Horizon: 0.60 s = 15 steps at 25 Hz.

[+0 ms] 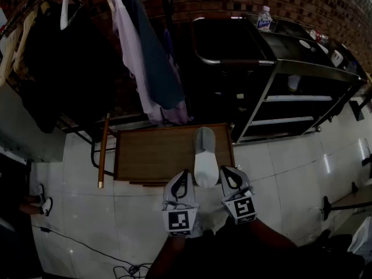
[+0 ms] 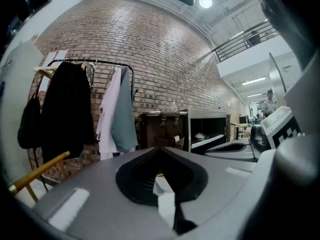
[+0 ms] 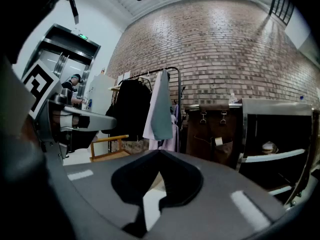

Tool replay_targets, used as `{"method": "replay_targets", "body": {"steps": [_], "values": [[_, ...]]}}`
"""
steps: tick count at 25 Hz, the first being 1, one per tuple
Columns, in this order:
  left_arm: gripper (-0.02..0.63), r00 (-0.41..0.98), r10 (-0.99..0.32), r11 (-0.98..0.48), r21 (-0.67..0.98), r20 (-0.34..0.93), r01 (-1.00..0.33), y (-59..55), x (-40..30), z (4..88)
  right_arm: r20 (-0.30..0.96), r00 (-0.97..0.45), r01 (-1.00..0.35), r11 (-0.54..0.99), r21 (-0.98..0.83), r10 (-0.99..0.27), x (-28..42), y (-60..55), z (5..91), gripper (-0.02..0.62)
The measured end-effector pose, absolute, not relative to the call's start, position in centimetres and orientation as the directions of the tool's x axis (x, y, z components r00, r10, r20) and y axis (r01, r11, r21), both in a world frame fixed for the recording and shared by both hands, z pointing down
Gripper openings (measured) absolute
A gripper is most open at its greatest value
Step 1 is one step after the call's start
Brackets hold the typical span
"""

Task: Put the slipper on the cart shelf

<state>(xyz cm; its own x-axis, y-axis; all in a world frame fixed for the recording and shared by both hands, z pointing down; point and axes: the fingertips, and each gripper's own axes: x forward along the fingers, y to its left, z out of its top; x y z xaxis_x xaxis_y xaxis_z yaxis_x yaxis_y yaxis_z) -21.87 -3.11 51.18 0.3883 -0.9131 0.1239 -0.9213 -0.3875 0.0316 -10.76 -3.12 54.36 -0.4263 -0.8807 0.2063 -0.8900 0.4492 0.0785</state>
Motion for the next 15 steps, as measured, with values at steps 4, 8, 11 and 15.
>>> {"method": "replay_targets", "body": {"steps": [4, 8, 11, 15], "values": [[0.015, 0.384, -0.908, -0.379, 0.060, 0.168, -0.923, -3.1, -22.1, 53.8, 0.255, -0.436, -0.879, 0.469, 0.086, -0.863, -11.4, -3.1, 56.5, 0.002], [0.015, 0.392, -0.900, -0.385, 0.075, 0.188, -0.920, -2.8, -21.7, 55.3, 0.308, -0.441, -0.885, 0.466, 0.009, -0.843, -11.2, -2.5, 59.6, 0.002], [0.015, 0.389, -0.899, -0.380, 0.083, 0.203, -0.921, -2.3, -21.8, 56.3, 0.369, -0.436, -0.892, 0.449, -0.055, -0.821, -11.0, -1.9, 62.4, 0.003], [0.015, 0.379, -0.894, -0.369, 0.086, 0.239, -0.925, -1.7, -22.3, 57.9, 0.469, -0.425, -0.903, 0.401, -0.157, -0.774, -10.6, -1.2, 66.7, 0.163]]}}
